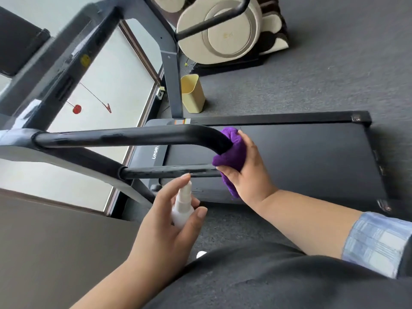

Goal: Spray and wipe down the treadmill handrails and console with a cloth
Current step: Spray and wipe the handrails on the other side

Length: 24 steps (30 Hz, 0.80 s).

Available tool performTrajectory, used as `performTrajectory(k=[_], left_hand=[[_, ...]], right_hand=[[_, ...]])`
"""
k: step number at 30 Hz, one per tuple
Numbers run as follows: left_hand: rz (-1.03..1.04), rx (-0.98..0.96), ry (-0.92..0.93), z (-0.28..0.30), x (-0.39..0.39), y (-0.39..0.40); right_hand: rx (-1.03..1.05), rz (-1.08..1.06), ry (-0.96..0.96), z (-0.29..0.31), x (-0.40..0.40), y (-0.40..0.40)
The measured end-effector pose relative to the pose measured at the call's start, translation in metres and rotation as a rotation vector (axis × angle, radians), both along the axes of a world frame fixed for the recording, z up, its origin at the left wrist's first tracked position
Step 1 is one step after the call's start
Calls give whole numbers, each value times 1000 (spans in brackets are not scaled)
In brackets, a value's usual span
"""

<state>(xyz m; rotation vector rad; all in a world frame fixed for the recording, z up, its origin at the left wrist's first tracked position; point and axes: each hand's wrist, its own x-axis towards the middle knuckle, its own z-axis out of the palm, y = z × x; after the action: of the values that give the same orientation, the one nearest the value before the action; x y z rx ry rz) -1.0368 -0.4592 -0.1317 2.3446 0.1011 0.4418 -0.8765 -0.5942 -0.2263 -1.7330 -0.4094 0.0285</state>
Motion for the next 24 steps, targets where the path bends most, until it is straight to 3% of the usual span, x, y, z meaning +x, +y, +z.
performTrajectory(k=[6, 8, 12, 15, 21, 24], left_hand=[[-67, -42, 37, -11, 4, 13], [-109, -46, 39, -14, 8, 19], [-168, -7, 16, -14, 11, 47], [-188, -10, 34, -16, 10, 76], [-300, -22, 41, -20, 20, 123], [-393, -22, 21, -19, 32, 139]], right_hand=[[-188, -3, -453, 45, 21, 21], [-179, -3, -381, 33, 22, 15], [30, -51, 32, -4, 6, 3], [139, -197, 143, -23, -10, 14], [146, -348, 97, -12, -13, 32], [23, -432, -168, 29, -11, 47]])
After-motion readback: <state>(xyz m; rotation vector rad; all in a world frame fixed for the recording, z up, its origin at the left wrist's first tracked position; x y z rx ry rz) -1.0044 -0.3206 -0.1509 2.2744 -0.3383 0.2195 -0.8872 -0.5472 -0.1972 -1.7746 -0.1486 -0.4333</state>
